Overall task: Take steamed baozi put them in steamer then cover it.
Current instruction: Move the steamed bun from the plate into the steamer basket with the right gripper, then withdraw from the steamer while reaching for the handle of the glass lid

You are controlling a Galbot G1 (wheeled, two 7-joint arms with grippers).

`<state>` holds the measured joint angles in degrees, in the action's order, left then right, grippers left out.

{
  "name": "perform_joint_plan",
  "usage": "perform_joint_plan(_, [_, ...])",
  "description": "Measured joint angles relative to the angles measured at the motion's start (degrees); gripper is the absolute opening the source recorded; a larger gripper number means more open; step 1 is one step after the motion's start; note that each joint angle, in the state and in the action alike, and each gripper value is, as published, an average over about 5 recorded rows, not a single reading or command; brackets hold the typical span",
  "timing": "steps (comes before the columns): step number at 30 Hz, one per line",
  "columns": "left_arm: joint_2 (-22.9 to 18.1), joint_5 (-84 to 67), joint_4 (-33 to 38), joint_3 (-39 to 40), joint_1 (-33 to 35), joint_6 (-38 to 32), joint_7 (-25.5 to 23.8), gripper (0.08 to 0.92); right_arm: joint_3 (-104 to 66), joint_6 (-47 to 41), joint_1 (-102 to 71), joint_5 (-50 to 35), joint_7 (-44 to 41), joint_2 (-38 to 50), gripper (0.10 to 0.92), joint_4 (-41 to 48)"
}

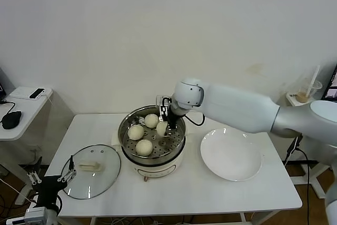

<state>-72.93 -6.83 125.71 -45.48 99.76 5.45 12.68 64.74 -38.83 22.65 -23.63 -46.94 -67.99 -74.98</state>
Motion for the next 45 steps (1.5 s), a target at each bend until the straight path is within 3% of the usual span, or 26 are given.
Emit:
perform_joint_plan(6, [0.0, -0.11, -0.1, -0.01, -0.17, 0.0, 0.01, 0.823, 0.1, -0.28, -1.12, 0.86, 0.17, -0.71, 0.614, 0.8])
perform_joint_plan(15, [0.11, -0.37, -0.11, -0.36, 0.04, -0.02, 0.07, 0.823, -0.97, -0.37, -1.11, 1.77, -0.21, -0.39, 0.813, 0.58])
perform_joint_plan(24, [0.19, -0.49, -0.42, -0.34, -0.43, -0.06, 0.1, 0.823, -3.98, 0.15, 0.53, 0.18, 1.27, 3.89, 0.823, -3.28])
perform_joint_plan(34, [-0.13, 0.15, -0.73, 0.14, -0.83, -0.24, 0.09, 0.823, -16.09, 4.41, -9.06, -1.74, 16.5, 14.66, 0.823, -13.92])
perform_joint_plan(45, [-0.73, 1.89, -2.05, 1.2, -1.84, -0.78, -0.16, 0.823, -48.1, 20.18, -41.96, 4.88, 32.18, 20.28, 0.823, -25.04])
